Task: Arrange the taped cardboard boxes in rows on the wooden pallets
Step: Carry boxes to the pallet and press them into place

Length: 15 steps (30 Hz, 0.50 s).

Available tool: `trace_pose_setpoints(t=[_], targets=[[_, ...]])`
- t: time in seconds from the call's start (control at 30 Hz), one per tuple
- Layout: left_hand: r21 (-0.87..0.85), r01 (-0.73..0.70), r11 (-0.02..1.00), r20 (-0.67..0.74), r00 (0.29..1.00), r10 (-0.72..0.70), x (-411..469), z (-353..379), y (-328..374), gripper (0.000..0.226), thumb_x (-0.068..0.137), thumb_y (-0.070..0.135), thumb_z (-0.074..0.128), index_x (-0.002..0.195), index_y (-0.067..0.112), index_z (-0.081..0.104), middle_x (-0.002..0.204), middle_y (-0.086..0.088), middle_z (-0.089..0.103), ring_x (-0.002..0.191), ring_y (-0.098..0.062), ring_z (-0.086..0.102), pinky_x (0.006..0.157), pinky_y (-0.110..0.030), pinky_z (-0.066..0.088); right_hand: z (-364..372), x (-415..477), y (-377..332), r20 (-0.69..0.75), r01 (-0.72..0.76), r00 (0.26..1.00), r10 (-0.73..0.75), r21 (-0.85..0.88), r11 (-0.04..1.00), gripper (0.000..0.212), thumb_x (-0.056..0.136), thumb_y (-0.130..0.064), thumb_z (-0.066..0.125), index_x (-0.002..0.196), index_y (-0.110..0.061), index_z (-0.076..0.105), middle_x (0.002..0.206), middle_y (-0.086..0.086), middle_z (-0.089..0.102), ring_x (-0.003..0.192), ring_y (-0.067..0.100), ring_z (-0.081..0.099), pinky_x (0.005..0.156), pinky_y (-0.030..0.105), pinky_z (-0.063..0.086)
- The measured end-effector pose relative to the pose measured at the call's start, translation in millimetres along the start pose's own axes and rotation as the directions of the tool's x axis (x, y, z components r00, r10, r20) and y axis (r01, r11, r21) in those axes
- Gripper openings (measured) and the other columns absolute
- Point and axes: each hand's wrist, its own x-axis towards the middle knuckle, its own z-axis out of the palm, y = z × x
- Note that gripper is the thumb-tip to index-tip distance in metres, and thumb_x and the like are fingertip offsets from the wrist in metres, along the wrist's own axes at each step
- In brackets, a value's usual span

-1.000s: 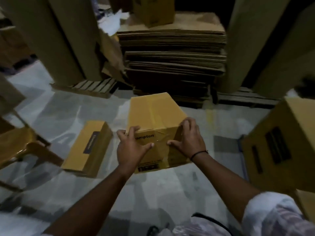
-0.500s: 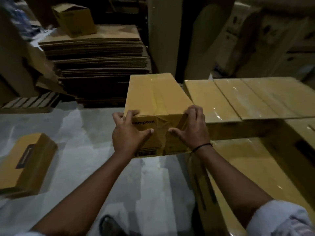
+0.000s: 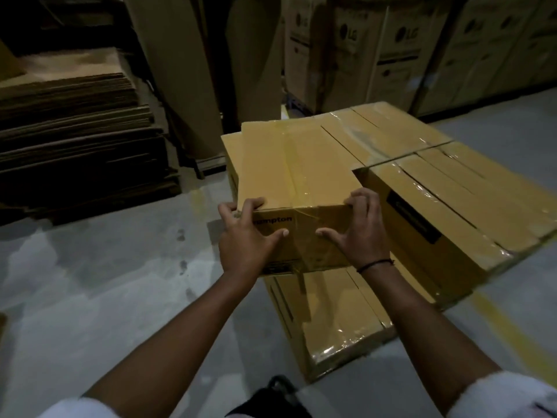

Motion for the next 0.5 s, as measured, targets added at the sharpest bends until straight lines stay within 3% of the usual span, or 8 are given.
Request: trace_pose_setpoints(t=[0.23, 0.4, 0.5], targets=[[-0.041, 0.016, 0.999, 0.085, 0.996, -0.013, -3, 66, 10, 0.061, 0.074, 0.050, 0.087, 0.124, 0.037, 0.057, 0.130, 0.002, 0.034, 0.105, -0.012, 0.050, 0.070, -0.022, 0.050, 15, 2, 66, 0.076, -0.068, 0.995, 0.070, -0.016, 0.998, 0.078, 0.060, -0.036, 0.096, 0.116, -0.008, 0.050, 0.139, 0.011, 0.038, 0.124, 0.029, 0.047, 0.093, 0.046, 0.057], [-0.101, 0.080, 0.992, 0.174, 0.983, -0.062, 0, 105, 2, 0.052, 0.079, 0.056, 0.080, 0.122, 0.039, 0.056, 0.126, 0.003, 0.032, 0.105, -0.014, 0.053, 0.073, -0.021, 0.049, 21, 11, 110, 0.175, -0.160, 0.972, 0.155, 0.010, 0.987, 0.067, 0.065, -0.033, 0.094, 0.115, -0.014, 0.052, 0.155, 0.004, 0.023, 0.125, 0.007, 0.038, 0.097, 0.024, 0.049], [-0.103, 0.113, 0.988, 0.254, 0.964, -0.083, -2, 122, -5, 0.051, 0.079, 0.063, 0.076, 0.121, 0.045, 0.055, 0.125, 0.004, 0.031, 0.106, -0.013, 0.051, 0.073, -0.018, 0.046, 30, 10, 135, 0.272, -0.228, 0.937, 0.218, 0.008, 0.974, 0.064, 0.066, -0.031, 0.094, 0.113, -0.021, 0.050, 0.158, 0.000, 0.018, 0.127, 0.007, 0.036, 0.099, 0.028, 0.050]])
